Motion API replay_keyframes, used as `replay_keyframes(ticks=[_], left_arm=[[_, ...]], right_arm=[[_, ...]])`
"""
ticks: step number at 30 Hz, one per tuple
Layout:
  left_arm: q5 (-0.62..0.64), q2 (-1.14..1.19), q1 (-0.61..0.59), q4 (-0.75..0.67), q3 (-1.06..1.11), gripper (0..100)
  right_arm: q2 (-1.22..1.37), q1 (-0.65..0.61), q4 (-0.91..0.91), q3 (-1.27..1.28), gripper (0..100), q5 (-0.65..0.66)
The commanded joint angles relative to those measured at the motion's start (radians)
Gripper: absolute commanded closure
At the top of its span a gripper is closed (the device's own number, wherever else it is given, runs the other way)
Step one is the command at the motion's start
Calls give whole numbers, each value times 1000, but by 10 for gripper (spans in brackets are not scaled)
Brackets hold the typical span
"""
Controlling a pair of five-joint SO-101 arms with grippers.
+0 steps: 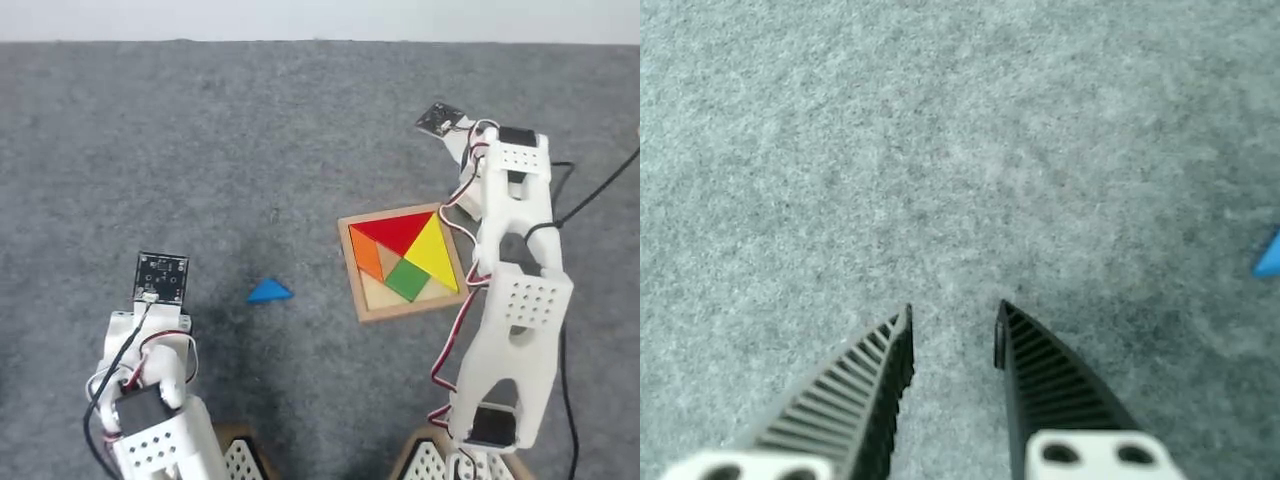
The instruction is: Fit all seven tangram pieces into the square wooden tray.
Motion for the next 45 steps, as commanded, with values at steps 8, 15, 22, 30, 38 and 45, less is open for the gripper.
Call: replay_keyframes(ticks=[8, 15, 22, 30, 38, 45], left_arm=[[-2, -6, -2, -9, -7, 867], [-2, -6, -2, -9, -7, 867], [-2, -6, -2, -9, -7, 867], [-2, -6, -2, -9, -7, 867], [-2, -6, -2, -9, -7, 867], [-2, -6, -2, -11, -7, 867]], right_arm=[[24, 97, 209, -124, 916, -9], [-70, 143, 398, -227, 916, -34], [-232, 191, 487, -227, 932, -302], [-288, 240, 509, -124, 847, -296], [-134, 213, 484, -100, 738, -187], [-90, 208, 473, -97, 720, -153]])
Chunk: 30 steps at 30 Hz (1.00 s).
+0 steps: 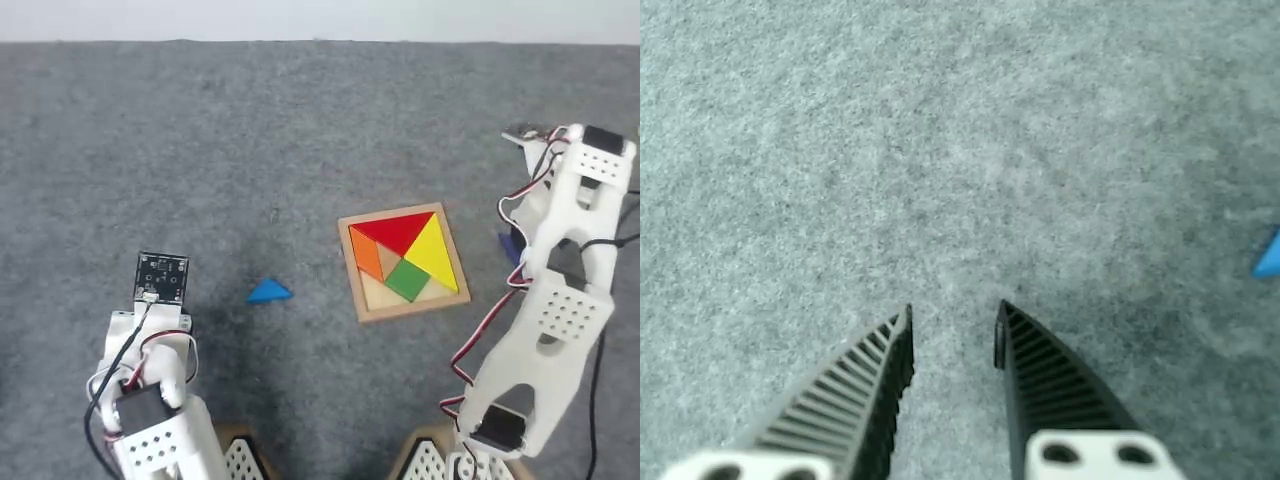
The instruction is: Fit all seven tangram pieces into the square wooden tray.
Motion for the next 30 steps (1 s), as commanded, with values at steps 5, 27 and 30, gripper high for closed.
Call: replay_keyframes(ticks=[5, 27, 30], left_arm=[[-2, -6, -2, -11, -7, 867], [-2, -6, -2, -12, -7, 867], [-2, -6, -2, -12, -7, 867]], right_arm=[[-19, -22, 33, 3, 720, 81], [-513, -41, -470, 715, 717, -8], [-591, -53, -559, 824, 717, 37]])
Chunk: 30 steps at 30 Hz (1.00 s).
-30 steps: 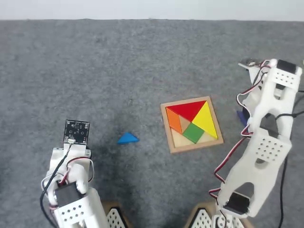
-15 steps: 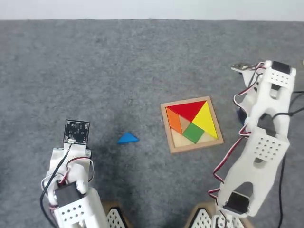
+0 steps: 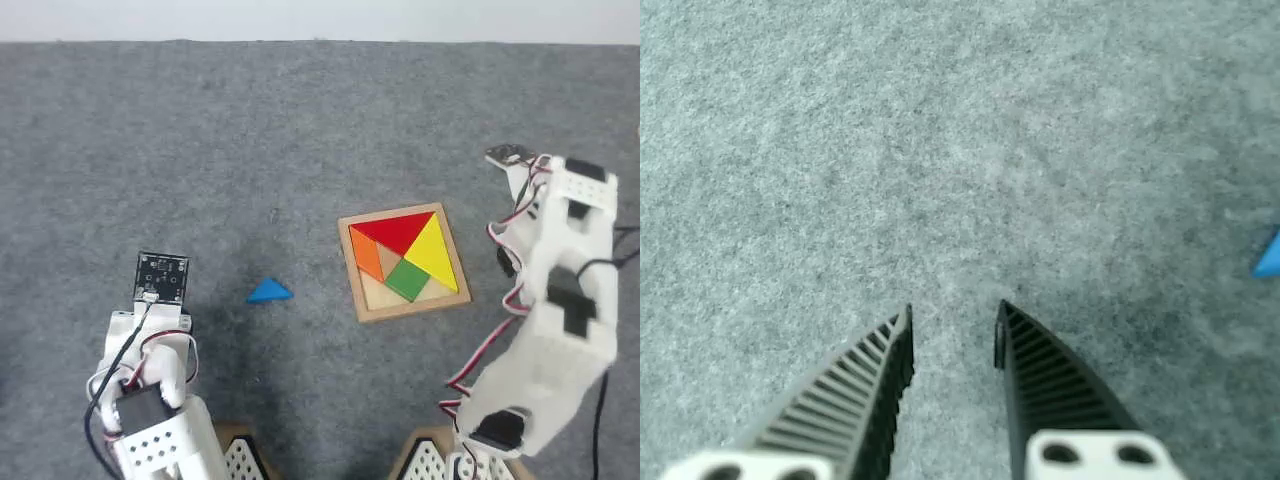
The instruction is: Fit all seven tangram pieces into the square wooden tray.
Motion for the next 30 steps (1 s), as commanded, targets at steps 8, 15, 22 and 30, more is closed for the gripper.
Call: replay_keyframes(ticks=[8, 15, 22, 30], left_arm=[[-2, -6, -2, -12, -7, 867], [-2, -6, -2, -12, -7, 867], [-2, -6, -2, -12, -7, 867], [-2, -6, -2, -12, -7, 867]], right_arm=[[-48, -44, -119, 84, 667, 86], [39, -28, -170, 84, 669, 114], [51, -27, -166, 83, 694, 107], [58, -28, -162, 91, 779, 107]])
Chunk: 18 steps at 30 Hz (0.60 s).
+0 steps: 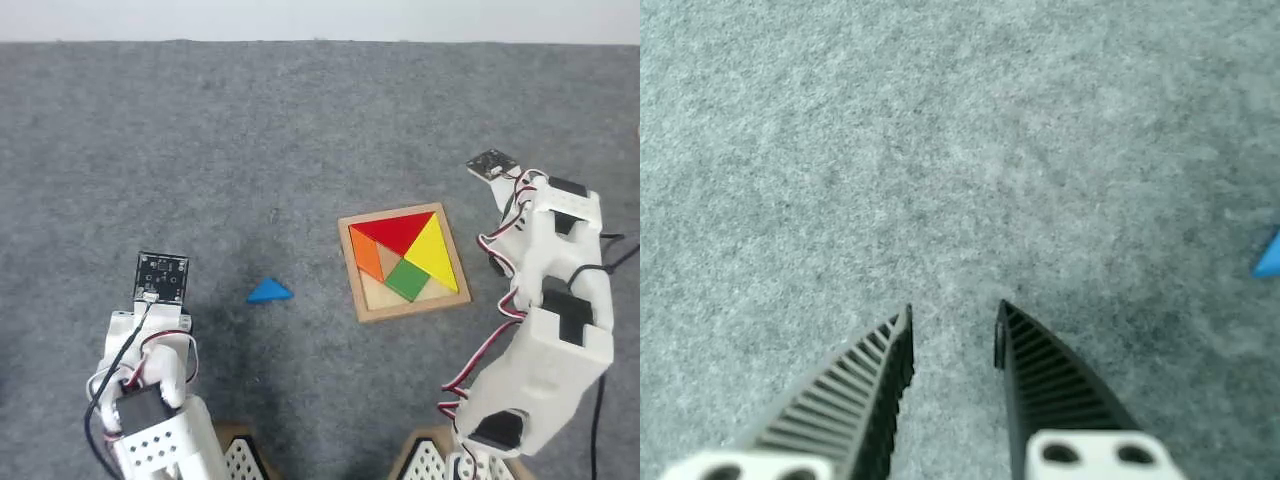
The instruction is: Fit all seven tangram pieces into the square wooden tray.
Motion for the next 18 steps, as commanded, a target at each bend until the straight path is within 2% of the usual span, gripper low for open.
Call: replay_keyframes(ticks=[1, 8, 12, 18], left_arm=[[-2, -6, -2, -12, -7, 867], [-2, -6, -2, -12, -7, 867], [-2, -6, -2, -12, -7, 867], [-2, -6, -2, -12, -7, 867]], right_arm=[[-2, 2, -1, 5, 779, 2], [-7, 2, -1, -2, 790, -54], [-16, 2, -1, -2, 838, -143], [-84, 4, 1, 6, 845, -281]])
